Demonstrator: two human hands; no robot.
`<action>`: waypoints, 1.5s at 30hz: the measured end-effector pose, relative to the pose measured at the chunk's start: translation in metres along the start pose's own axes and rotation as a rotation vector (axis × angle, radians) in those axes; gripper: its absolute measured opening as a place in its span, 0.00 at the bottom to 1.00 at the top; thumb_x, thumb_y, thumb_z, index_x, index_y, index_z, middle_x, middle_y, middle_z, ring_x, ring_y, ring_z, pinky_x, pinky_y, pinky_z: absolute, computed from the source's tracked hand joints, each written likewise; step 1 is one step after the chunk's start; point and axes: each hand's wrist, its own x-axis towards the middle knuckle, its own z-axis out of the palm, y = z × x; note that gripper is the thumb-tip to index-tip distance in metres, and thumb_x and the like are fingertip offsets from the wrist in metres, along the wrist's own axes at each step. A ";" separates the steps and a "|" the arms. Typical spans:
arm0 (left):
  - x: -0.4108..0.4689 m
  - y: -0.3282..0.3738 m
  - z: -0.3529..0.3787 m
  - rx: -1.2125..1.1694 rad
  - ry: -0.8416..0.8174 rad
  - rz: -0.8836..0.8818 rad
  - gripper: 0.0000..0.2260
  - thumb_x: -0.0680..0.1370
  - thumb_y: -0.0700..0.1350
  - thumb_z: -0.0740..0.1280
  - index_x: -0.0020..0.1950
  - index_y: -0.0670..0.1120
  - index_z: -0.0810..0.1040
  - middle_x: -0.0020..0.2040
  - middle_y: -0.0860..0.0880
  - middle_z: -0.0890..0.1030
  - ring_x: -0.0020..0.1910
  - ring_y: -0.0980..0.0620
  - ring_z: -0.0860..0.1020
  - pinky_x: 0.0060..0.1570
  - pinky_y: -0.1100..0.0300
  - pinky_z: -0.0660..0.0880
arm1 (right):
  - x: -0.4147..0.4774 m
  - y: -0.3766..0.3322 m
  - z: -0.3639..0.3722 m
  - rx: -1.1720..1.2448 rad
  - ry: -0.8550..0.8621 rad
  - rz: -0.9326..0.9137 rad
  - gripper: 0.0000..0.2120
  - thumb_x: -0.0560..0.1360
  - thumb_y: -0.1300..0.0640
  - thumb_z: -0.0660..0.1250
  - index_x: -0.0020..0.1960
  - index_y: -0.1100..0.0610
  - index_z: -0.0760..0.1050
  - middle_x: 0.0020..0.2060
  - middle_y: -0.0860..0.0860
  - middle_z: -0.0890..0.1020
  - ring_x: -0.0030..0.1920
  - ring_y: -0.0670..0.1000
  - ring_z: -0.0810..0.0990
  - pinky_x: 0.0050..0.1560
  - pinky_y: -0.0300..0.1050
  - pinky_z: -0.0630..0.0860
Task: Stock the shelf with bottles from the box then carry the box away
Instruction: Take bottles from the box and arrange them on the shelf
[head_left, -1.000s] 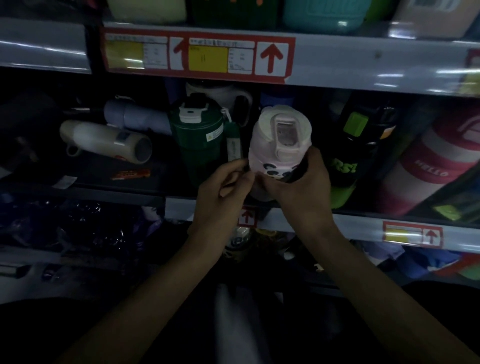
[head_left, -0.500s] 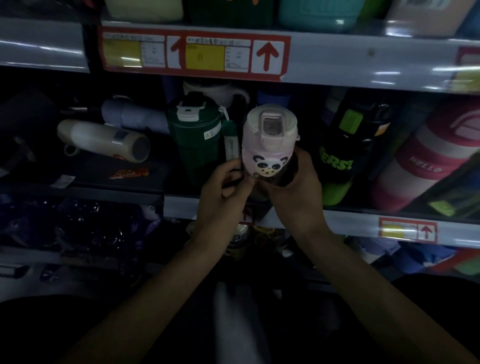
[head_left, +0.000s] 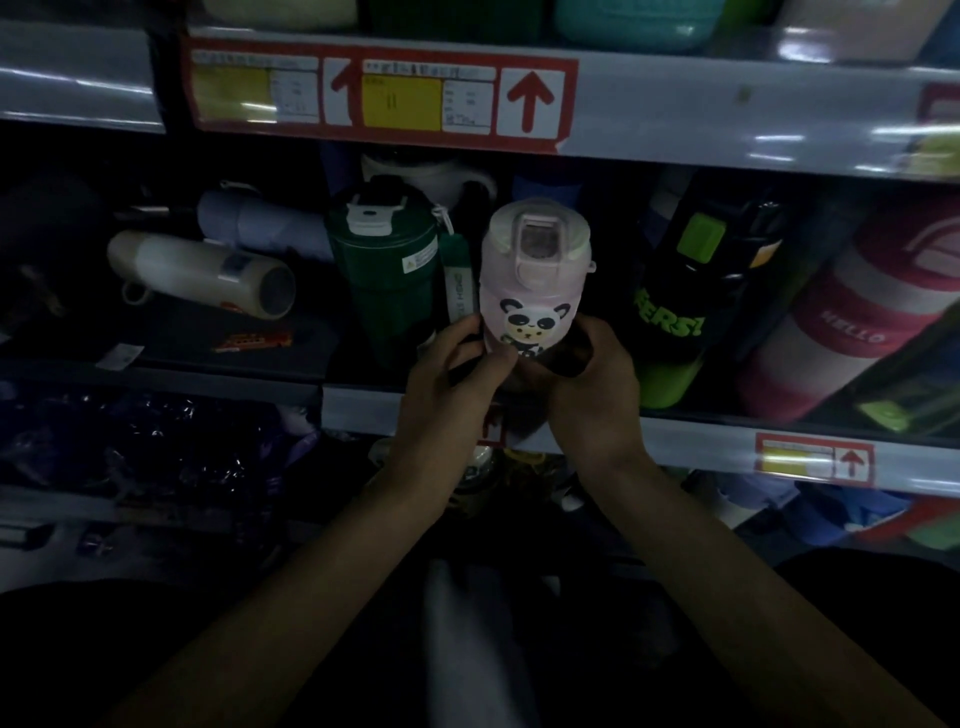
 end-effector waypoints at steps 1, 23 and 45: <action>0.000 0.001 0.001 -0.003 0.002 -0.007 0.11 0.80 0.45 0.70 0.58 0.61 0.80 0.52 0.60 0.85 0.54 0.61 0.83 0.61 0.49 0.78 | 0.000 -0.001 0.000 -0.006 0.001 0.002 0.24 0.71 0.53 0.79 0.64 0.54 0.77 0.53 0.48 0.84 0.54 0.48 0.83 0.57 0.54 0.81; 0.005 -0.002 0.005 -0.001 0.048 -0.016 0.18 0.81 0.47 0.68 0.72 0.54 0.75 0.63 0.55 0.81 0.62 0.56 0.79 0.66 0.45 0.75 | 0.004 0.001 0.004 0.054 0.011 -0.022 0.28 0.70 0.48 0.79 0.67 0.54 0.77 0.57 0.47 0.85 0.58 0.47 0.83 0.59 0.55 0.81; -0.044 0.021 0.017 0.458 -0.122 0.338 0.28 0.76 0.65 0.65 0.74 0.58 0.71 0.69 0.59 0.75 0.68 0.61 0.73 0.58 0.70 0.70 | -0.045 -0.026 -0.084 -0.157 0.064 -0.157 0.17 0.72 0.52 0.79 0.53 0.55 0.75 0.46 0.46 0.80 0.49 0.48 0.79 0.49 0.46 0.78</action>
